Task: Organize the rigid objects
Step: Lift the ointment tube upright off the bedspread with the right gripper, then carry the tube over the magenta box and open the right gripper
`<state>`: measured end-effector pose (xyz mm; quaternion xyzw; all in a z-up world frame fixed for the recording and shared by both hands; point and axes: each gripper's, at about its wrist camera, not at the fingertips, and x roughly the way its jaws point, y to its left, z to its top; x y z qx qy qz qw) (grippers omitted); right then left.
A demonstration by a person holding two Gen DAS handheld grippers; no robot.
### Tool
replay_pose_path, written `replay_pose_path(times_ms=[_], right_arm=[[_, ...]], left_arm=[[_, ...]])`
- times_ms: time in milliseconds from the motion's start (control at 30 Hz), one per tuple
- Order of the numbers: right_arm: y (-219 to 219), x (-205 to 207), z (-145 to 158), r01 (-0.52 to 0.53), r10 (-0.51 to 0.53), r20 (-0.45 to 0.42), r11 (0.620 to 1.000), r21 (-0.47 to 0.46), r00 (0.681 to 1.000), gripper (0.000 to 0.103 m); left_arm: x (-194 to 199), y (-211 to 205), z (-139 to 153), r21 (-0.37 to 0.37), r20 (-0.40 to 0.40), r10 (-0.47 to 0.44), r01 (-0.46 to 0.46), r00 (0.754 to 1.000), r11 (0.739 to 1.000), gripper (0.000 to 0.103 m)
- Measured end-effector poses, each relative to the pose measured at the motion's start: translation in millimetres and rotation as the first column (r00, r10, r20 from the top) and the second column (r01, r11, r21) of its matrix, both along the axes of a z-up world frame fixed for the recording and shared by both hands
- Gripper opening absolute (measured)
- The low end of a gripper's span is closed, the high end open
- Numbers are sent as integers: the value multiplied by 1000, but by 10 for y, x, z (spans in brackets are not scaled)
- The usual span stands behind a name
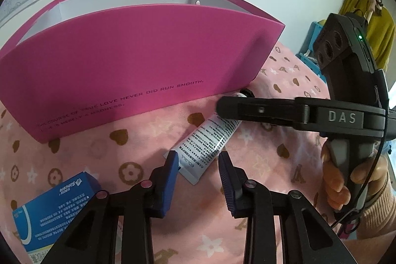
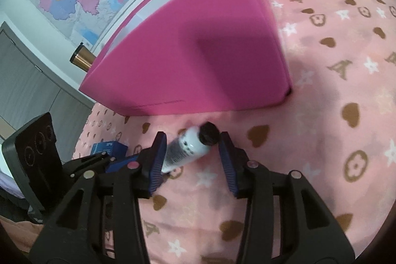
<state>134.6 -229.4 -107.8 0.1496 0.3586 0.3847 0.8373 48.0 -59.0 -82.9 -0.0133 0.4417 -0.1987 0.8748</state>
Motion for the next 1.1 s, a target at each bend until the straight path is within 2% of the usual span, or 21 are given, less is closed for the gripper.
replay_pose_path(times_ms=[33,67,267,467,867,900,1100], right_arm=[[18,-2,-7,0,0,1,1000,3,1000,45],[37,-1,-14,-3,3,0,1000,4,1000,39],[-57,-55,13,10,-9,-12,998,70,1000,32],[-188,-177,187,17,-18,8,992,125,1000,26],[-334,-403,472,11,-23,67,985,175,997,26],[-350,-414,494,9,-22,72,984,180,997,26],[-382,-470,664,-9,-13,97,976,216,995,26]], left_arm=[[0,10,3,0,-1,1,-1,1000,1000,34],[0,20,4,1,-2,4,-4,1000,1000,34],[7,-3,5,-2,-9,6,-6,1000,1000,41],[-22,-69,57,1,-4,0,0,1000,1000,46],[-118,-182,188,-19,12,-28,28,1000,999,49],[-125,-189,198,-27,9,-34,34,999,999,52],[-136,-114,316,-95,25,-74,76,997,993,53]])
